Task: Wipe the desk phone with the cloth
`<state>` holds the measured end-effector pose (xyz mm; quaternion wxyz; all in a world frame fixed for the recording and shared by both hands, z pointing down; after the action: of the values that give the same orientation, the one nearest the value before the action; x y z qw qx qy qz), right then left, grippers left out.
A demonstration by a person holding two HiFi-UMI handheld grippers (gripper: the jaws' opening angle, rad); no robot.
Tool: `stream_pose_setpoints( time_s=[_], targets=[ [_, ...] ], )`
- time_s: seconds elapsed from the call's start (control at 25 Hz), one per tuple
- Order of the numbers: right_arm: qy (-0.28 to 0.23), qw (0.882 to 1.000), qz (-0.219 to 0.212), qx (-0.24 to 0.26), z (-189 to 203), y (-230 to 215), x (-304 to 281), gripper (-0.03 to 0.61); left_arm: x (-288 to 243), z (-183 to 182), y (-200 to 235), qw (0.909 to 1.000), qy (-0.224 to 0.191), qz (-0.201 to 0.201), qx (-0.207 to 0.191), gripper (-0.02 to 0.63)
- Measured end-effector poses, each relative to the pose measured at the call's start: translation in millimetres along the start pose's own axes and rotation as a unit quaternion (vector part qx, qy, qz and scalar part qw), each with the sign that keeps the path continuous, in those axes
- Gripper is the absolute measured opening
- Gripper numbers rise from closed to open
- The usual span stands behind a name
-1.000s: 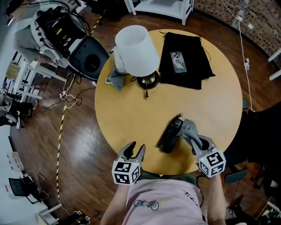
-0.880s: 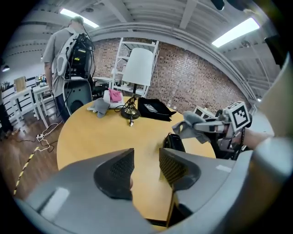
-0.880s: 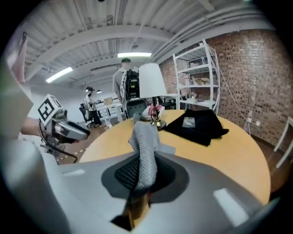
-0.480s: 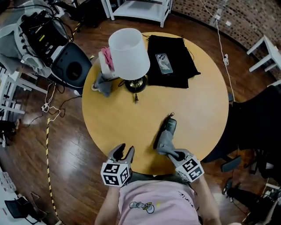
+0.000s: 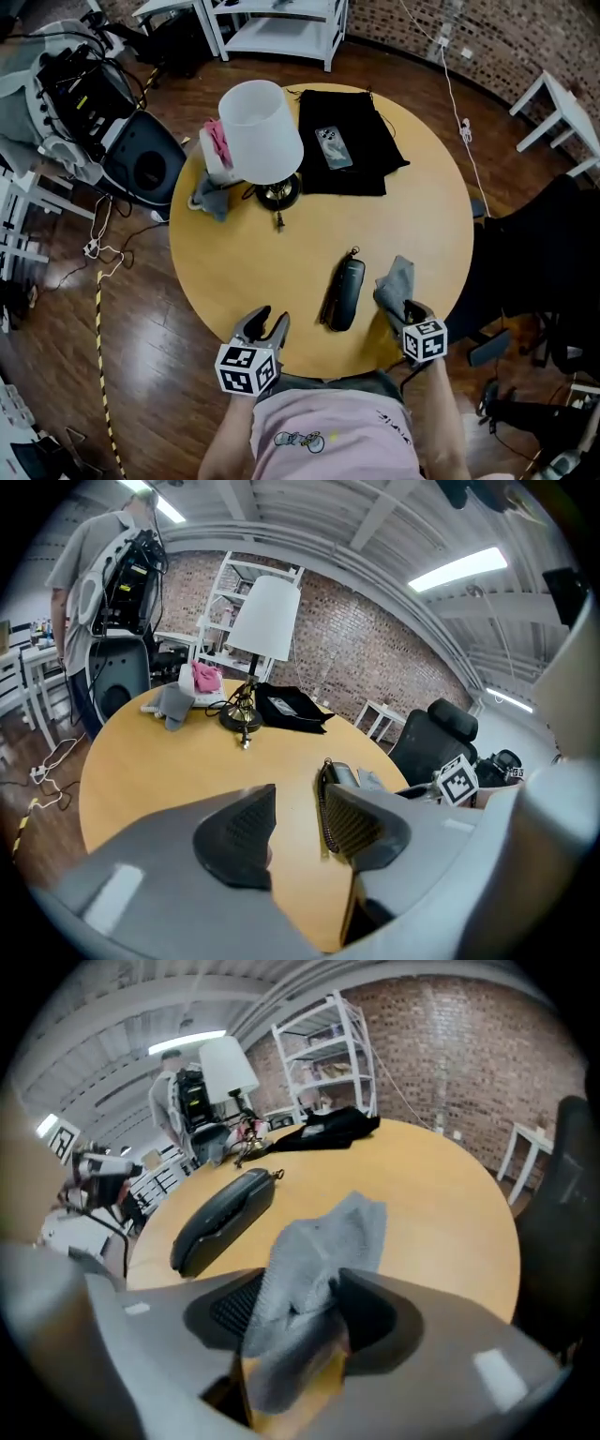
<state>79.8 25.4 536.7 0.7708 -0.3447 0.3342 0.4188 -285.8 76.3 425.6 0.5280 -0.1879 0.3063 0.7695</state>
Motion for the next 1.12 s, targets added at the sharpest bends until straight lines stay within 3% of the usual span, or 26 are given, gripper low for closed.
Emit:
stream_pose_setpoints(
  time_s=[0.04, 0.16, 0.24, 0.36, 0.4, 0.44, 0.48, 0.52, 0.68, 0.76, 0.92, 1.12],
  targets=[
    [-0.009, 1.000, -0.003, 0.022, 1.4, 3.5, 1.1, 0.289, 2.0, -0.7, -5.3, 1.0000, -0.003, -0.006, 0.000, 0.173],
    [-0.080, 0.995, -0.015, 0.051, -20.3, 13.6, 30.8, 0.310, 13.0, 0.9, -19.4, 0.9993, -0.014, -0.033, 0.011, 0.173],
    [-0.137, 0.985, -0.049, 0.093, -50.0, 36.2, 56.2, 0.319, 23.4, 5.9, -29.2, 0.9975, -0.023, -0.057, 0.033, 0.173],
    [-0.152, 0.971, -0.071, 0.171, -85.0, 65.4, 52.8, 0.364, 38.7, 15.1, -49.0, 0.9930, -0.035, -0.094, 0.061, 0.173],
    [-0.141, 0.974, -0.067, 0.167, -88.3, 66.3, 36.8, 0.360, 43.7, 18.1, -55.2, 0.9915, -0.038, -0.105, 0.067, 0.173],
    [-0.123, 0.978, -0.065, 0.154, -87.5, 66.2, 16.3, 0.316, 49.4, 21.5, -60.4, 0.9899, -0.040, -0.115, 0.072, 0.173],
    [-0.101, 0.982, -0.071, 0.142, -83.8, 68.2, -4.6, 0.227, 55.9, 25.6, -64.5, 0.9881, -0.041, -0.126, 0.078, 0.173],
    [-0.082, 0.984, -0.087, 0.134, -79.7, 73.2, -21.8, 0.185, 63.0, 30.3, -67.6, 0.9862, -0.042, -0.136, 0.085, 0.173],
    [-0.055, 0.980, -0.153, 0.117, -80.5, 99.2, -42.4, 0.178, 90.3, 44.9, -70.0, 0.9786, -0.051, -0.166, 0.111, 0.173],
    [-0.048, 0.977, -0.165, 0.124, -79.7, 112.1, -43.8, 0.181, 102.8, 50.1, -65.7, 0.9766, -0.057, -0.170, 0.119, 0.173],
    [-0.071, 0.979, -0.147, 0.120, -83.6, 125.9, -40.1, 0.186, 127.5, 53.9, -50.0, 0.9705, -0.083, -0.186, 0.129, 0.173],
    [-0.111, 0.985, -0.092, 0.095, -93.9, 105.2, 4.0, 0.208, 124.5, 40.9, -36.7, 0.9751, -0.112, -0.144, 0.126, 0.173]
  ],
)
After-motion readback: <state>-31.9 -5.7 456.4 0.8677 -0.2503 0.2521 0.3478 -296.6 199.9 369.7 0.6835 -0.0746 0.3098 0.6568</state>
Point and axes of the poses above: the fingertips, and each gripper's own axes: x backward along the fingers, y to its left, z out of its underside, the point moved 7 cm from there along x, backward along the fingers, and after that the axes turned 5 degrees about -x, right-handed, at the moved point
